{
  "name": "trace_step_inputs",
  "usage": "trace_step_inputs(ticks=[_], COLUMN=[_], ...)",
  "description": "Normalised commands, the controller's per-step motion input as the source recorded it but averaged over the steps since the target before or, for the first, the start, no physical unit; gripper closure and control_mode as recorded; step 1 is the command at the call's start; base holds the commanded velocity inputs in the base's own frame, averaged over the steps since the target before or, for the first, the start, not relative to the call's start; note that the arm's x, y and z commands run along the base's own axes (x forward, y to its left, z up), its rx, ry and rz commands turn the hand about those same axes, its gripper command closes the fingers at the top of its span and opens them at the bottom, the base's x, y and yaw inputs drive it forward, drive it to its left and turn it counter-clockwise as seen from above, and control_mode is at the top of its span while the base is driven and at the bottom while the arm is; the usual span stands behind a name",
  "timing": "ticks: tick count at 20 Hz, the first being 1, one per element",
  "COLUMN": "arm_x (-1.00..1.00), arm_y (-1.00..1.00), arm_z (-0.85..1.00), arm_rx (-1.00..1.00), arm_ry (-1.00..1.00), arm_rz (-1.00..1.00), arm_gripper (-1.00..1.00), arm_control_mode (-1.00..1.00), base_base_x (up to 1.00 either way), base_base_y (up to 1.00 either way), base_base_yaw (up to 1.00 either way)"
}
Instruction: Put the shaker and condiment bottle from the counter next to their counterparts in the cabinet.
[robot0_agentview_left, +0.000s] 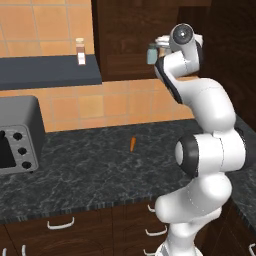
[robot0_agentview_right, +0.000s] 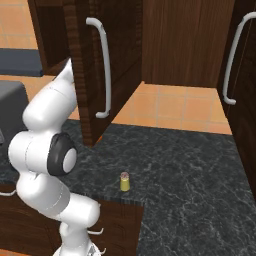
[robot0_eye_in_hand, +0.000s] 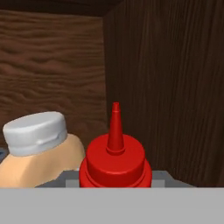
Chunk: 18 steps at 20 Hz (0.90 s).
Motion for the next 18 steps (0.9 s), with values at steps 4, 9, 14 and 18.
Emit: trace_step_inputs(ticks=[4, 9, 14, 18], arm_x=[0.30, 0.16, 0.04, 0.01], arm_y=[0.00, 0.00, -0.02, 0.00], arm_z=[0.00, 0.00, 0.00, 0.00], arm_rx=[0.00, 0.00, 0.00, 0.00], arm_ry=[0.00, 0.00, 0.00, 0.00], arm_rz=[0.00, 0.00, 0.00, 0.00], arm_gripper=[1.00, 1.00, -1.00, -1.00], arm_control_mode=[-1.00, -1.00, -1.00, -1.00], base_base_x=[0.00, 0.00, 0.00, 0.00], base_base_y=[0.00, 0.00, 0.00, 0.00], base_base_yaw=[0.00, 0.00, 0.00, 0.00])
